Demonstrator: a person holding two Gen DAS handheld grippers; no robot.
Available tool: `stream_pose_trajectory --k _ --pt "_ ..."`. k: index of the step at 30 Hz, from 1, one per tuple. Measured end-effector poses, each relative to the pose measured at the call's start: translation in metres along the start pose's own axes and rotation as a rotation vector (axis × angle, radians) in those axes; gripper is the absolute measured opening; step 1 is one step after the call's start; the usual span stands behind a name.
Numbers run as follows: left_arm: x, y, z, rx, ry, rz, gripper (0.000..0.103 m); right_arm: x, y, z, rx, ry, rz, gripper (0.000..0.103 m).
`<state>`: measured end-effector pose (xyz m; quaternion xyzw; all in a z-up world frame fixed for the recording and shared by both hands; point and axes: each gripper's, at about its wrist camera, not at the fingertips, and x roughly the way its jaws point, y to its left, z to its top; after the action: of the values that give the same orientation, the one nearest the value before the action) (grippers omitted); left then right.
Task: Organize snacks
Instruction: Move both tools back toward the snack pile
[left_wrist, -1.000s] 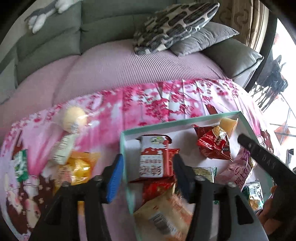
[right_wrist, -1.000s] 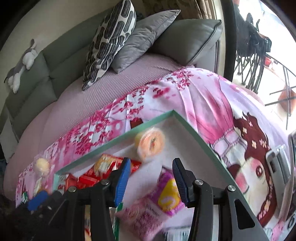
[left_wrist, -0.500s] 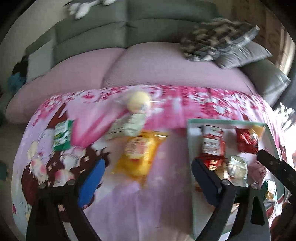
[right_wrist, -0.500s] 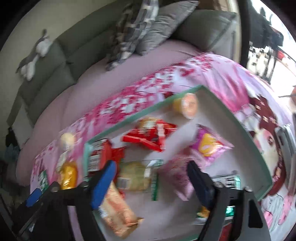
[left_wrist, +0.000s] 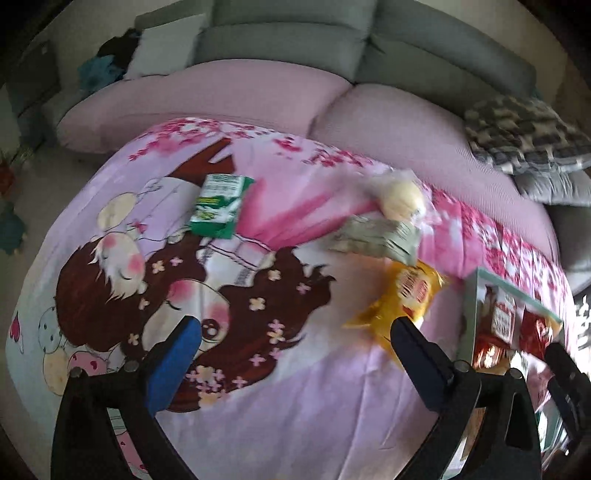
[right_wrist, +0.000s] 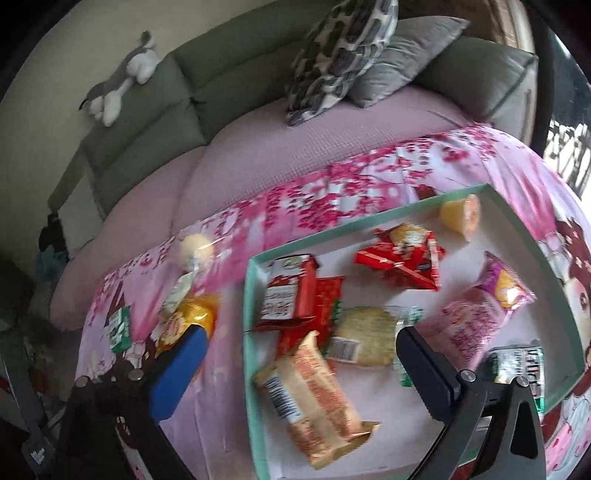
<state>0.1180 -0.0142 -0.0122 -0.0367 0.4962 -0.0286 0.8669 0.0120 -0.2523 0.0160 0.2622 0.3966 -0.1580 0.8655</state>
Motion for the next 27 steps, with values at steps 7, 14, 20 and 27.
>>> stream_pose_trajectory --k 7,14,20,27 --pt "0.001 0.019 0.004 -0.051 -0.029 0.035 0.102 0.007 0.030 -0.010 -0.079 0.006 0.038 0.103" --pt "0.003 0.028 0.006 -0.086 -0.036 0.031 0.102 0.016 0.043 -0.017 -0.106 0.034 0.076 0.103" --pt "0.012 0.046 0.010 -0.145 -0.016 0.024 0.102 0.028 0.051 -0.021 -0.139 0.062 0.085 0.103" --pt "0.020 0.061 0.017 -0.161 -0.011 0.021 0.102 0.040 0.068 -0.023 -0.193 0.047 0.116 0.103"
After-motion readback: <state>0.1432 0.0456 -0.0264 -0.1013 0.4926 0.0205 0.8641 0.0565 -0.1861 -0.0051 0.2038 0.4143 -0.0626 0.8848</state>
